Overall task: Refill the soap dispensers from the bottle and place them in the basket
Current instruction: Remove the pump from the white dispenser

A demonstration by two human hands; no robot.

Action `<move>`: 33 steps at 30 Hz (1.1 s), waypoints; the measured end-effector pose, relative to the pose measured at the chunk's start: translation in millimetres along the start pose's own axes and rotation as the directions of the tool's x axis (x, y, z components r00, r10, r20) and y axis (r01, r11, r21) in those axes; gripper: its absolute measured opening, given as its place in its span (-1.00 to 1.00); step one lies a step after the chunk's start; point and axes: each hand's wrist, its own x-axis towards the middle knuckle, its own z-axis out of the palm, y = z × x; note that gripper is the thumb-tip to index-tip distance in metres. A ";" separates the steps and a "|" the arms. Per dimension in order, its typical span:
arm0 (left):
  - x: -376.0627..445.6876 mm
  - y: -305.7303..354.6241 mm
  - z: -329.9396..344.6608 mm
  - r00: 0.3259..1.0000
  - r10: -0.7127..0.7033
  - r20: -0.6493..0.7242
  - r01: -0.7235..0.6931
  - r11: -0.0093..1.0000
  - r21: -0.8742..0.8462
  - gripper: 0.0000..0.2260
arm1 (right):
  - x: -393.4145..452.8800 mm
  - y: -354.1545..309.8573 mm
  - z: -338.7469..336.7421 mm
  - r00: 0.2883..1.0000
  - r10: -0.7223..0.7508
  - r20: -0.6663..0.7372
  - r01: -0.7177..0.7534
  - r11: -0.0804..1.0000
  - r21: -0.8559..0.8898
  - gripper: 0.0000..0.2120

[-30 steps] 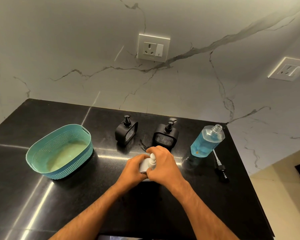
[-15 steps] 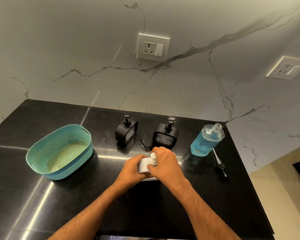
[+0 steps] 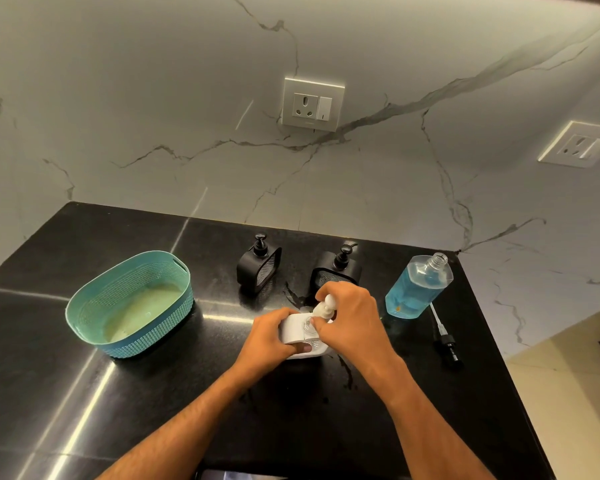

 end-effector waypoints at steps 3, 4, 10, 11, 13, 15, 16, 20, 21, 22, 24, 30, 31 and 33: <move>1.2 3.4 1.8 1.000 -0.018 -0.019 0.018 1.000 0.005 -0.51 | -1.9 1.2 -17.2 0.999 -0.004 -0.044 0.005 1.000 0.019 -0.69; 1.5 4.7 2.8 0.999 -0.021 -0.028 0.021 1.000 0.006 -0.51 | -3.0 2.0 -22.9 0.998 -0.005 -0.062 0.006 1.000 0.020 -0.69; 1.0 6.3 11.5 0.992 -0.060 -0.112 0.063 0.998 0.019 -0.53 | -11.9 10.8 -50.2 0.989 0.000 -0.148 0.005 0.999 0.035 -0.70; 0.5 7.2 13.0 0.989 -0.067 -0.130 0.071 0.997 0.022 -0.54 | -14.0 13.3 -53.9 0.987 0.004 -0.161 0.003 0.999 0.039 -0.71; -1.4 9.5 15.6 0.983 -0.081 -0.167 0.086 0.996 0.027 -0.57 | -18.3 18.8 -59.6 0.982 0.017 -0.187 -0.006 0.998 0.062 -0.72; -4.2 12.8 18.5 0.977 -0.085 -0.195 0.092 0.995 0.029 -0.59 | -24.2 25.5 -63.2 0.974 0.031 -0.224 -0.010 0.996 0.094 -0.74; -5.8 14.3 20.3 0.974 -0.085 -0.209 0.093 0.995 0.031 -0.59 | -27.5 29.4 -63.5 0.969 0.040 -0.245 -0.013 0.994 0.111 -0.74; -13.0 19.1 29.2 0.957 -0.114 -0.267 0.121 0.993 0.009 -0.61 | -40.5 50.3 -53.0 0.944 0.095 -0.315 -0.047 0.986 0.158 -0.74; -14.9 19.8 31.9 0.952 -0.129 -0.279 0.134 0.991 -0.002 -0.60 | -43.7 56.7 -47.0 0.938 0.113 -0.329 -0.063 0.985 0.159 -0.76; -17.0 21.0 34.6 0.947 -0.142 -0.290 0.144 0.990 -0.015 -0.60 | -46.7 62.9 -40.0 0.931 0.131 -0.341 -0.082 0.984 0.157 -0.77; -21.2 22.3 40.7 0.936 -0.166 -0.311 0.165 0.986 -0.030 -0.59 | -52.4 74.3 -24.0 0.918 0.167 -0.359 -0.117 0.981 0.157 -0.79; -31.6 28.3 60.6 0.894 -0.214 -0.394 0.203 0.977 -0.071 -0.60 | -75.1 105.5 30.7 0.903 0.262 -0.341 -0.224 0.963 0.147 -0.77; -32.7 29.5 63.4 0.884 -0.221 -0.411 0.207 0.975 -0.080 -0.60 | -79.2 108.9 39.2 0.903 0.275 -0.330 -0.242 0.960 0.139 -0.77; -34.3 33.5 67.9 0.865 -0.235 -0.443 0.210 0.972 -0.105 -0.58 | -86.2 112.7 53.7 0.907 0.286 -0.308 -0.260 0.958 0.124 -0.76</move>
